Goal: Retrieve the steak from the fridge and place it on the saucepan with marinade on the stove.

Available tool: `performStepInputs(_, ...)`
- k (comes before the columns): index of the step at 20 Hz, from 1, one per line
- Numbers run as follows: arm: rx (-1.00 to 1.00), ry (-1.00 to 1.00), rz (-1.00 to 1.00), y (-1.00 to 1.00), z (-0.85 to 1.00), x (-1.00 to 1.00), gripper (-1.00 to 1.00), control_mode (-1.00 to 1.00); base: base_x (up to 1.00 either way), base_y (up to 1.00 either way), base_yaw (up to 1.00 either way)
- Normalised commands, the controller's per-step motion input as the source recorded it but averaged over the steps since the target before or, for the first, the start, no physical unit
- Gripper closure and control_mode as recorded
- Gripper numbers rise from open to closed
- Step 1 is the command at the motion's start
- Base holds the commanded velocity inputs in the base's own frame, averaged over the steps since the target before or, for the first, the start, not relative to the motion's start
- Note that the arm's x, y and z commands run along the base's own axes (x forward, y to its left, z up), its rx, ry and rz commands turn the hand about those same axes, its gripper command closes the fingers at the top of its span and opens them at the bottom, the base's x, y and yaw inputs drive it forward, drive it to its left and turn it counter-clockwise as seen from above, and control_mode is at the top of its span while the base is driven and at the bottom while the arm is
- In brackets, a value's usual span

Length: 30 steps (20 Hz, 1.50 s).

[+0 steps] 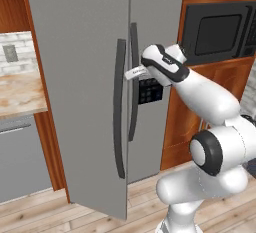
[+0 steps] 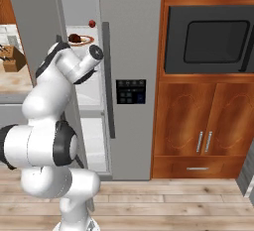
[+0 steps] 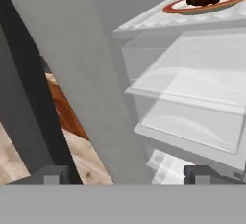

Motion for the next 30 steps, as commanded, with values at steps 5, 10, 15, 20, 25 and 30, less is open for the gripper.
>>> performStepInputs(5, 0.13, 0.0, 0.24, 0.78, -0.01, 0.37, -1.0, -1.0, 0.0, 0.0, 0.0)
performStepInputs(10, 0.11, 0.03, 0.29, 0.96, -0.01, 0.13, -1.0, -1.0, 0.0, 0.0, 0.0)
performStepInputs(15, 0.04, 0.05, 0.31, 1.0, 0.0, -0.08, -1.0, -1.0, 0.0, 0.0, 0.0)
performStepInputs(20, 0.0, 0.04, 0.32, 1.0, 0.0, -0.37, -1.0, -1.0, 0.0, 0.0, 0.0)
performStepInputs(25, 0.0, 0.0, 0.28, 1.0, 0.0, -0.65, -1.0, -1.0, 0.0, 0.0, 0.0)
performStepInputs(30, 0.0, 0.0, 0.23, 1.0, 0.0, -0.68, -1.0, -1.0, 0.0, 0.0, 0.0)
